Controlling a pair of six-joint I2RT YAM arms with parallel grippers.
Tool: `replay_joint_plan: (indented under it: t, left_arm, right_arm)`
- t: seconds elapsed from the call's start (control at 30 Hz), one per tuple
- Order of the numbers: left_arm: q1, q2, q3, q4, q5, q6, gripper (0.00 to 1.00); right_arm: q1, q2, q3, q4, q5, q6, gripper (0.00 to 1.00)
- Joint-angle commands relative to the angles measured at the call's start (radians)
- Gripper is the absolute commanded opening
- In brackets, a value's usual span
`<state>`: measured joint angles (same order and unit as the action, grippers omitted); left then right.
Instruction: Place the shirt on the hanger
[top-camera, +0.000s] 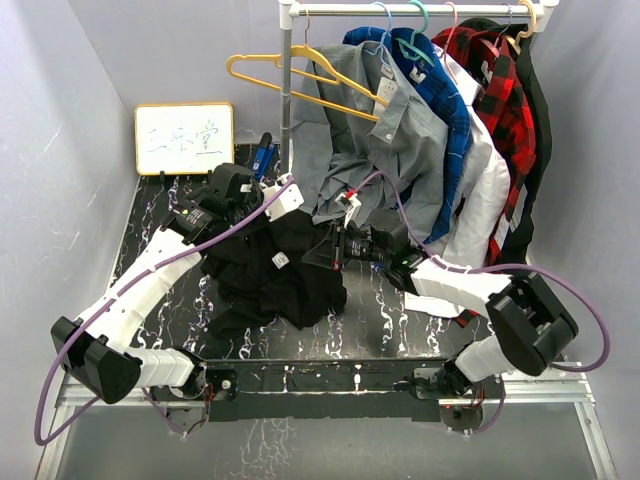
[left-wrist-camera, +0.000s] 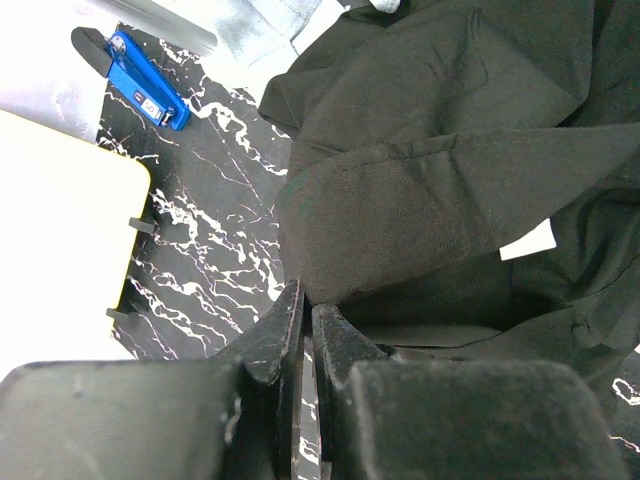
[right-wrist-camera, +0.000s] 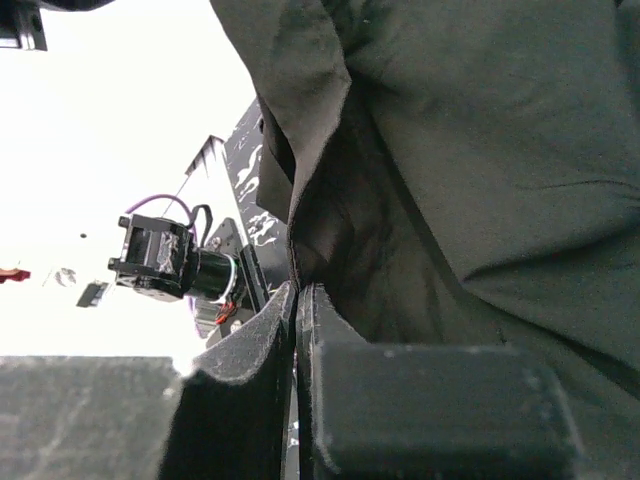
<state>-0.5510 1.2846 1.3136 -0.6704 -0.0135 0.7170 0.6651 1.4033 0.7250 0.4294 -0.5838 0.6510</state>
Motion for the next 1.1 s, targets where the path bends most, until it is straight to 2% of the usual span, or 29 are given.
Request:
replay_joint_plan:
  t: [0.0,0.07,0.17,0.3,0.33,0.43,0.53,0.7,0.73,0.8,0.83,0.9,0.93,1.0,1.03,1.07]
  left_arm:
    - [0.008,-0.032,0.013,-0.022,0.029,-0.008,0.00]
    - [0.008,-0.034,0.014,-0.032,0.041,-0.007,0.00]
    - [0.008,-0.035,0.028,-0.060,0.079,-0.005,0.00]
    - [0.008,-0.028,0.059,-0.077,0.127,-0.024,0.00]
    - [0.008,-0.025,0.068,-0.077,0.142,-0.033,0.00]
    - [0.008,-0.009,0.090,-0.073,0.190,-0.059,0.00]
    - [0.007,0.002,0.101,-0.062,0.204,-0.070,0.00]
    - [0.007,0.009,0.090,-0.025,0.115,-0.043,0.00]
    - [0.007,0.011,0.090,-0.024,0.106,-0.038,0.00]
    - [0.007,0.012,0.093,-0.021,0.099,-0.032,0.00]
    - [0.007,0.012,0.095,-0.023,0.098,-0.031,0.00]
    - [0.007,0.010,0.102,-0.026,0.096,-0.030,0.00]
    - [0.006,0.011,0.105,-0.029,0.096,-0.031,0.00]
    - [0.007,0.010,0.112,-0.034,0.098,-0.030,0.00]
    - [0.007,0.009,0.115,-0.038,0.098,-0.030,0.00]
    - [0.007,0.010,0.118,-0.041,0.098,-0.030,0.00]
  right_arm:
    - [-0.056,0.047,-0.039,0.270,-0.092,0.112,0.00]
    - [-0.111,0.076,-0.100,0.440,-0.152,0.223,0.00]
    - [-0.193,0.181,-0.165,0.830,-0.251,0.489,0.00]
    - [-0.201,0.481,-0.100,1.350,-0.426,0.887,0.00]
    - [-0.189,0.551,-0.064,1.385,-0.456,0.954,0.00]
    - [-0.137,0.625,0.004,1.391,-0.492,0.958,0.00]
    - [-0.123,0.625,0.036,1.391,-0.481,0.955,0.00]
    - [-0.127,0.574,0.028,1.390,-0.471,0.945,0.01]
    - [-0.129,0.565,0.020,1.391,-0.470,0.946,0.05]
    - [-0.138,0.543,-0.001,1.391,-0.470,0.946,0.26]
    - [-0.147,0.531,-0.016,1.391,-0.465,0.947,0.45]
    - [-0.171,0.494,-0.059,1.390,-0.453,0.940,0.90]
    - [-0.183,0.472,-0.083,1.388,-0.445,0.932,0.97]
    - [-0.196,0.413,-0.123,1.365,-0.438,0.907,0.98]
    - [-0.197,0.371,-0.138,1.308,-0.435,0.866,0.98]
    - [-0.197,0.313,-0.148,1.178,-0.430,0.792,0.98]
